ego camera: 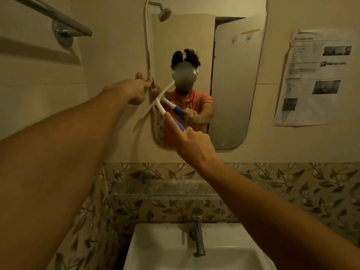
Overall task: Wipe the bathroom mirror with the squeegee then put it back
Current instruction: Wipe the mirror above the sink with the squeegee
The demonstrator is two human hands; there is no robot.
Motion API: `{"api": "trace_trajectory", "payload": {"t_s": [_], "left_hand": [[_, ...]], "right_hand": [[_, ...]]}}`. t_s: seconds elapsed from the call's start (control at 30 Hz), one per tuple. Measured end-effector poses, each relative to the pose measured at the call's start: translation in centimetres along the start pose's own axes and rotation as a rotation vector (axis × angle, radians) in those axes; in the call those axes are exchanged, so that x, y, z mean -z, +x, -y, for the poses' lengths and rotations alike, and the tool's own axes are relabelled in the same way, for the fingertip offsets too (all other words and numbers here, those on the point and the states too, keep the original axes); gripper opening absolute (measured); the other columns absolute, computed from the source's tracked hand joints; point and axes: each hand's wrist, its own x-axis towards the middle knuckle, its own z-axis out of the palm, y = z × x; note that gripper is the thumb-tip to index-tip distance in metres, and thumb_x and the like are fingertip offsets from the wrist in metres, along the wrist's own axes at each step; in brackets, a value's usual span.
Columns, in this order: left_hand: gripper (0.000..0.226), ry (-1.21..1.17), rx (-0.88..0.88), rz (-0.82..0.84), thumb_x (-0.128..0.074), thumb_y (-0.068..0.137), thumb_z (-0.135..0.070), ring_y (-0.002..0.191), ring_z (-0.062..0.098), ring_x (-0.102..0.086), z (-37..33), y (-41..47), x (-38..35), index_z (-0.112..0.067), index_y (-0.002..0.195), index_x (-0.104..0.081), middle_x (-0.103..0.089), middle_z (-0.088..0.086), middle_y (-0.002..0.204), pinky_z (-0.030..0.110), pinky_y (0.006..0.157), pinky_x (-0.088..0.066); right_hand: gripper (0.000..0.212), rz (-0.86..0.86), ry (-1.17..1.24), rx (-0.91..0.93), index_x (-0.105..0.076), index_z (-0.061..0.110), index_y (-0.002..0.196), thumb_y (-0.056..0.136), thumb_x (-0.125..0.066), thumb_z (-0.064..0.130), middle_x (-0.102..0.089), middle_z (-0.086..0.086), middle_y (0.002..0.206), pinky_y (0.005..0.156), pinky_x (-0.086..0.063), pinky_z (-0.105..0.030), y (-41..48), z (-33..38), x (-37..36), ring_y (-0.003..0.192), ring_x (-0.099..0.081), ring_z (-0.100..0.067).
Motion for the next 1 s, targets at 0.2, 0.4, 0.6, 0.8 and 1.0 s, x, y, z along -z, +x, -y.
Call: {"api": "trace_trajectory", "payload": {"t_s": [0.2,0.4,0.6,0.8,1.0], "left_hand": [[0.084,0.033,0.024,-0.015,-0.039,0.098,0.001,0.15,0.04,-0.018,-0.4,0.1,-0.5,-0.037,0.158,0.006,0.019,0.003,0.165,0.054,0.118,-0.027],[0.09,0.011,0.088,-0.027,-0.045,0.096,-0.002,0.149,0.04,-0.02,-1.2,-0.1,-0.7,-0.042,0.156,0.009,0.023,-0.003,0.164,0.058,0.114,-0.033],[0.094,-0.015,0.092,0.024,-0.049,0.094,-0.005,0.149,0.041,-0.018,-1.0,-0.4,-0.9,-0.042,0.156,0.01,0.026,-0.003,0.163,0.061,0.111,-0.035],[0.094,-0.031,0.099,0.02,-0.051,0.094,-0.007,0.148,0.042,-0.02,-1.6,-0.9,-0.9,-0.039,0.158,0.009,0.027,-0.001,0.163,0.06,0.112,-0.035],[0.096,-0.053,0.098,0.023,-0.054,0.092,-0.008,0.15,0.041,-0.017,-1.7,-1.0,-1.0,-0.039,0.157,0.01,0.028,-0.002,0.162,0.061,0.112,-0.034]], "right_hand": [[0.09,0.086,-0.05,0.004,0.027,0.04,0.151,0.104,-0.046,0.016,-0.05,-0.009,0.081,0.047,-0.047,-0.031,-1.4,-1.0,-1.3,0.05,-0.048,-0.014],[0.099,0.071,-0.084,0.022,0.028,0.039,0.152,0.102,-0.055,0.019,-0.045,-0.007,0.074,0.042,-0.038,-0.028,-4.8,-3.9,-3.1,0.045,-0.038,-0.012],[0.118,0.123,-0.106,0.027,0.033,0.039,0.15,0.094,-0.069,0.019,-0.047,-0.005,0.07,0.044,-0.05,-0.029,-8.3,-7.3,-5.3,0.045,-0.044,-0.013],[0.111,0.246,-0.162,-0.059,0.048,0.042,0.138,0.102,-0.056,0.029,-0.046,-0.005,0.084,0.055,-0.051,-0.026,-12.1,-10.6,-4.6,0.058,-0.053,-0.014],[0.103,0.219,-0.153,-0.069,0.038,0.041,0.146,0.102,-0.055,0.037,-0.044,-0.001,0.078,0.046,-0.041,-0.022,-12.1,-11.1,-3.7,0.047,-0.037,-0.007]]}}
